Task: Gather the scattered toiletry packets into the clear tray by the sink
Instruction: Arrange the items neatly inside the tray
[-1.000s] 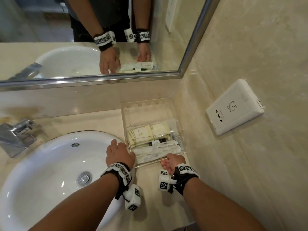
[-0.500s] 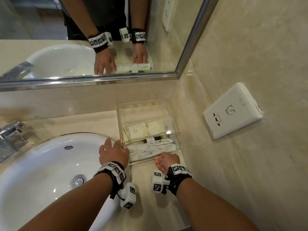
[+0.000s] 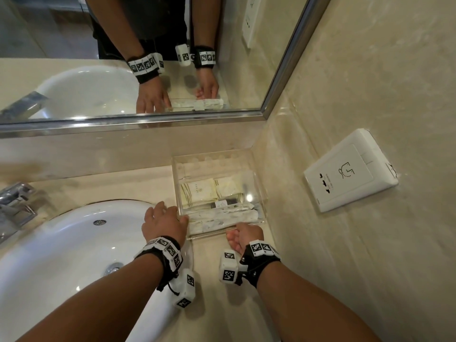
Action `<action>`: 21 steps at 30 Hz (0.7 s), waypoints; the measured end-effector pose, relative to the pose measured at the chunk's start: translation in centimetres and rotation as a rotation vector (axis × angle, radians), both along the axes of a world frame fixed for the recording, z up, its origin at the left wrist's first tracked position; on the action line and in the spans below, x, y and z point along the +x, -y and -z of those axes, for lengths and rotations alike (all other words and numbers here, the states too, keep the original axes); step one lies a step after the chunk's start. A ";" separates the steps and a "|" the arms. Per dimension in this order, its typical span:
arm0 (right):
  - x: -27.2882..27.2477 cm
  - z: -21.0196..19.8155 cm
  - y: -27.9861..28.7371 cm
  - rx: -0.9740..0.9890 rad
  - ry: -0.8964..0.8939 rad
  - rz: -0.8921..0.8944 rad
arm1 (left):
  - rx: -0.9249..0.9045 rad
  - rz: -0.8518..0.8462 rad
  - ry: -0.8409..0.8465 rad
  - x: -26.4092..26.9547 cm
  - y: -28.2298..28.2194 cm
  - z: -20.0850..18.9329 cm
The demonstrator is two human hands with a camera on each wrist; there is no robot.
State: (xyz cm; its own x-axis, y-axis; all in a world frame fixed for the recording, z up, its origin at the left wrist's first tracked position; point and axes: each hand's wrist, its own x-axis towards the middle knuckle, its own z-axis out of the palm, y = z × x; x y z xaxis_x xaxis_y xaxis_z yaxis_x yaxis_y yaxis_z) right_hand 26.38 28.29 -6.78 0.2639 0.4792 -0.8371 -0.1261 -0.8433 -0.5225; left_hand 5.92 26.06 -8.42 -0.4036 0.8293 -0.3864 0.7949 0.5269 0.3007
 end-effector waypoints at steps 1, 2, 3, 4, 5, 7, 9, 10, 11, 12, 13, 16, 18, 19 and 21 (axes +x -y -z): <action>0.0 -0.1 -0.1 -0.002 -0.003 -0.002 | 0.001 0.032 -0.007 0.0 0.0 0.1; -0.1 -0.1 -0.1 -0.001 -0.005 -0.005 | 0.004 0.062 -0.009 0.0 0.0 0.3; -0.2 -0.1 -0.2 0.002 -0.006 -0.004 | 0.009 0.085 -0.009 0.0 0.1 0.5; -0.3 -0.2 -0.3 0.009 -0.007 -0.003 | 0.013 0.100 -0.008 -0.1 0.1 0.6; -0.5 -0.2 -0.5 0.017 -0.011 -0.004 | 0.014 0.110 -0.006 -0.1 0.2 0.7; -0.7 -0.4 -0.8 0.036 -0.022 -0.008 | 0.012 0.115 -0.004 -0.1 0.2 0.9; -0.8 -0.5 -1.2 0.042 -0.032 -0.011 | 0.024 0.095 -0.003 0.0 0.0 0.7; -0.8 -0.6 -1.3 0.040 -0.033 -0.014 | 0.031 0.081 -0.001 0.1 -0.1 0.5; -0.8 -0.6 -1.4 0.040 -0.034 -0.017 | 0.033 0.068 0.002 0.1 -0.3 0.4; -0.8 -0.6 -1.5 0.043 -0.032 -0.021 | 0.033 0.060 0.001 0.2 -0.5 0.2; -0.8 -0.6 -1.6 0.047 -0.027 -0.023 | 0.034 0.060 0.000 0.2 -0.5 0.2; -1.0 -0.5 -1.9 0.065 -0.016 -0.028 | 0.071 0.095 0.014 0.1 -0.4 0.5; -1.2 -0.5 -2.1 0.075 -0.019 -0.028 | 0.109 0.114 0.027 -0.2 -0.1 0.8; -1.3 -0.6 -2.2 0.075 -0.021 -0.025 | 0.116 0.125 0.029 -0.3 -0.1 0.8; -1.5 -0.6 -2.5 0.070 -0.023 -0.021 | 0.118 0.139 0.035 -0.4 -0.1 0.8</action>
State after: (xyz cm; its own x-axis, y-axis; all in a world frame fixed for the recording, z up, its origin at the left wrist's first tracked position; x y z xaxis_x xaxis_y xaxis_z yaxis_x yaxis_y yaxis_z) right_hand 24.88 30.75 -6.15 0.2340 0.5419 -0.8072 -0.1213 -0.8075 -0.5773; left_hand 5.52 26.18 -9.26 -0.2697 0.9167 -0.2948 0.8456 0.3719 0.3829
